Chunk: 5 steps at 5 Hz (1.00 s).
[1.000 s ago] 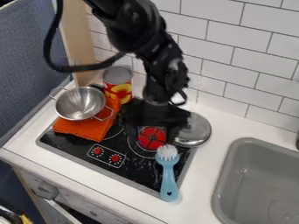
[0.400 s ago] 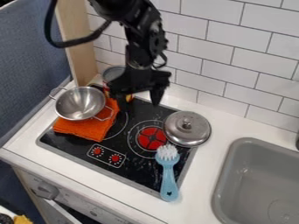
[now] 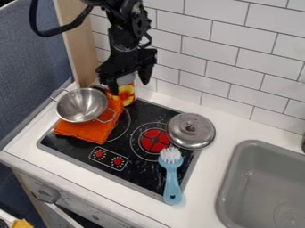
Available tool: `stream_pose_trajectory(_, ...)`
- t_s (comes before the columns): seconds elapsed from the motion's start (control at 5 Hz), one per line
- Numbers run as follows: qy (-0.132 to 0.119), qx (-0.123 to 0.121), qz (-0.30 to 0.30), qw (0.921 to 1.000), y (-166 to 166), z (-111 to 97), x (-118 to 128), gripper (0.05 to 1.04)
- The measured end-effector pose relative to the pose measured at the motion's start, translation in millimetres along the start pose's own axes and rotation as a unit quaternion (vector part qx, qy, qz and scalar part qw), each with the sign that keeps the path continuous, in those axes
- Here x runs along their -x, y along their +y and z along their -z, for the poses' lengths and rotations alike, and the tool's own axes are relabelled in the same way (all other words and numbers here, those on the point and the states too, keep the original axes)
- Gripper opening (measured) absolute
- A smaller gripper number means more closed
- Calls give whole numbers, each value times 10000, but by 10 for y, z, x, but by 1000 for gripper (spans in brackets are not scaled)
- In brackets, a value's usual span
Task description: Moved the can to the left side of the blue brush
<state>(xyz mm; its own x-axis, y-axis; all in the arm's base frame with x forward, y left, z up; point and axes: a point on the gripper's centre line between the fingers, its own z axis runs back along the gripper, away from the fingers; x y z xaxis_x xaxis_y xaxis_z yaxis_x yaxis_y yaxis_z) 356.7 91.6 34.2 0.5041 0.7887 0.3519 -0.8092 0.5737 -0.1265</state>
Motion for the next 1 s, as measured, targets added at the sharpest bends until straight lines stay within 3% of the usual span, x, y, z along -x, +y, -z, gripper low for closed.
stream_pose_trajectory(0.2,-11,-67,-415,9991,57,82,-234,1000)
stream_pose_trajectory(0.4,-215,-194,-801,9964,64,87,-427,999)
stream_pose_trajectory(0.6,-261,-336,-1104,9930,148,163,-632,999)
stream_pose_trajectory(1.0,-342,-652,-1457,9866,261,336,-891,999)
